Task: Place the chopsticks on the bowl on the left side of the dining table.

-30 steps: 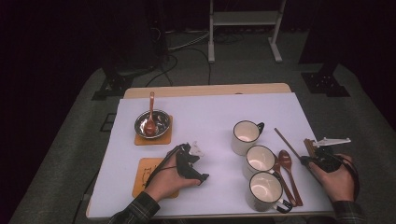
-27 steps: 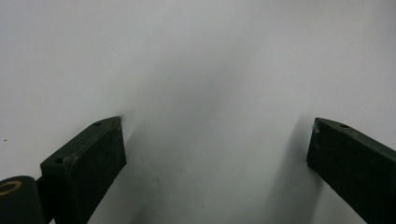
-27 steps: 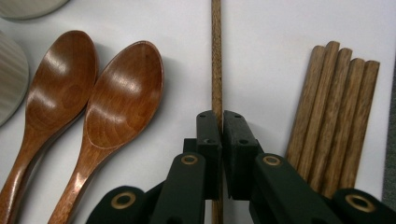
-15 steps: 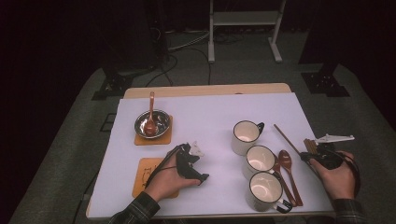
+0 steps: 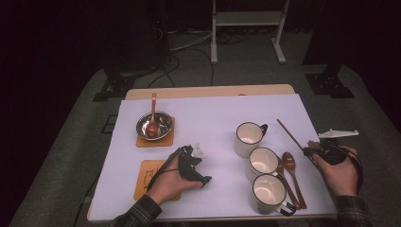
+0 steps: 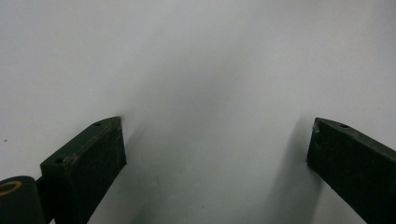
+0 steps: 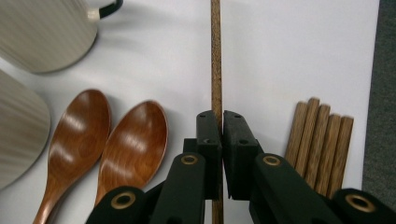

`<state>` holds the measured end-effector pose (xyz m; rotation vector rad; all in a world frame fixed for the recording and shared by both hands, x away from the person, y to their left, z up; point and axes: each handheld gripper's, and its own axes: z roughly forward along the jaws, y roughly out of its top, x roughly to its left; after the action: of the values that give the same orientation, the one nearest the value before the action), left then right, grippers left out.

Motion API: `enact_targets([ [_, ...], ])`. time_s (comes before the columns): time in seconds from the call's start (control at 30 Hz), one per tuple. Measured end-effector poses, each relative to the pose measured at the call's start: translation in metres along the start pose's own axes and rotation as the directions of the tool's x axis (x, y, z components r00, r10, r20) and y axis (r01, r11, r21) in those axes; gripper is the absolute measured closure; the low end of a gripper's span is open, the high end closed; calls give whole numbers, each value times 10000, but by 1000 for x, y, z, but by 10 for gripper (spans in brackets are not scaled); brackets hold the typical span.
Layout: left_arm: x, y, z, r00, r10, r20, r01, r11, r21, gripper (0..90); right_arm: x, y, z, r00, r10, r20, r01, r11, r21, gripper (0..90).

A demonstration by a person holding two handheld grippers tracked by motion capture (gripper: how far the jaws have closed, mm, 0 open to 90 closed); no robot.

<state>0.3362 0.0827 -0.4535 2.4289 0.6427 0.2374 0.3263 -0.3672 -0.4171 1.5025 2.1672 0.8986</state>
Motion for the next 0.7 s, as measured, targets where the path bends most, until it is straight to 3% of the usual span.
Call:
enact_targets([
  [0.7,1,-1,-1,10000,77,10,-77,10000,-4,31,-1,40,0,9992,-232,-334,210,9977,-645,848],
])
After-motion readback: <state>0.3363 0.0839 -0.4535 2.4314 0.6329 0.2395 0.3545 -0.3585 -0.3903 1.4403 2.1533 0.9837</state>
